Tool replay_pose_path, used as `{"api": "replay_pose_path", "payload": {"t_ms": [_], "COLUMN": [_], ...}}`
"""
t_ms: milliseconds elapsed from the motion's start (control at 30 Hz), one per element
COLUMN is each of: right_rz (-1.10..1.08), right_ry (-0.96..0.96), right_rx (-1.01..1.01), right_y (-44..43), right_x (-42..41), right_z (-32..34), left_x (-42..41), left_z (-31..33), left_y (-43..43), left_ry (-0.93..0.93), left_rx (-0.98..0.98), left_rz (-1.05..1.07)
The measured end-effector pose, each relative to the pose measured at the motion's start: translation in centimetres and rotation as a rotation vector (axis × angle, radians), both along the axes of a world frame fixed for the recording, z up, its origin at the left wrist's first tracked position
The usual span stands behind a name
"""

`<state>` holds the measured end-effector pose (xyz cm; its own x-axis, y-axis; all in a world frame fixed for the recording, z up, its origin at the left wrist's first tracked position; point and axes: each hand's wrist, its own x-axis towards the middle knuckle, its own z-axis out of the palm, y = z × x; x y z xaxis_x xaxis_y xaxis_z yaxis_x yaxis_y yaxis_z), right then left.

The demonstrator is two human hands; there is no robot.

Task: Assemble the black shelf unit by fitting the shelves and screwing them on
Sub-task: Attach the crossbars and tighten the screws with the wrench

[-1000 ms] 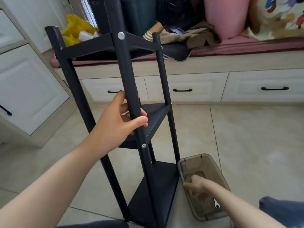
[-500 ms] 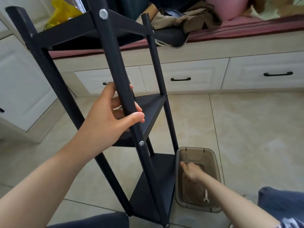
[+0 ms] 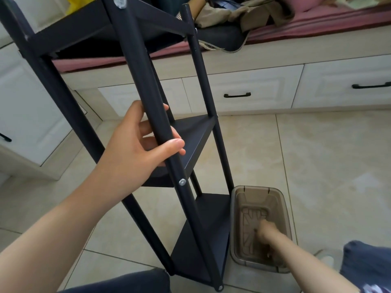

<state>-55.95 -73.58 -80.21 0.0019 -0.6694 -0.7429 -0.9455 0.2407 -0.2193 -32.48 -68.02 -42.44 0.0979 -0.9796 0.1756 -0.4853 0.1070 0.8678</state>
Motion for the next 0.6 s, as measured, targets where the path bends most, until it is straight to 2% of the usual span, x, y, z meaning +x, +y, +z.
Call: {"api": "replay_pose_path", "payload": {"t_ms": [267,600], "right_rz": [0.041,0.016], "right_ry": [0.130,0.124], "right_rx": [-0.129,-0.216], "right_y": [1.6,2.0], "right_x": [-0.1,0.0], "right_z": [-1.2,-2.2], "left_x": [-0.5,-0.4], "left_z": [0.1,0.0], "left_y": [0.1,-0.1], "left_ry": [0.024,0.008], "left_rx": [0.009,0.015], "left_rz": [-0.010,-0.018]}}
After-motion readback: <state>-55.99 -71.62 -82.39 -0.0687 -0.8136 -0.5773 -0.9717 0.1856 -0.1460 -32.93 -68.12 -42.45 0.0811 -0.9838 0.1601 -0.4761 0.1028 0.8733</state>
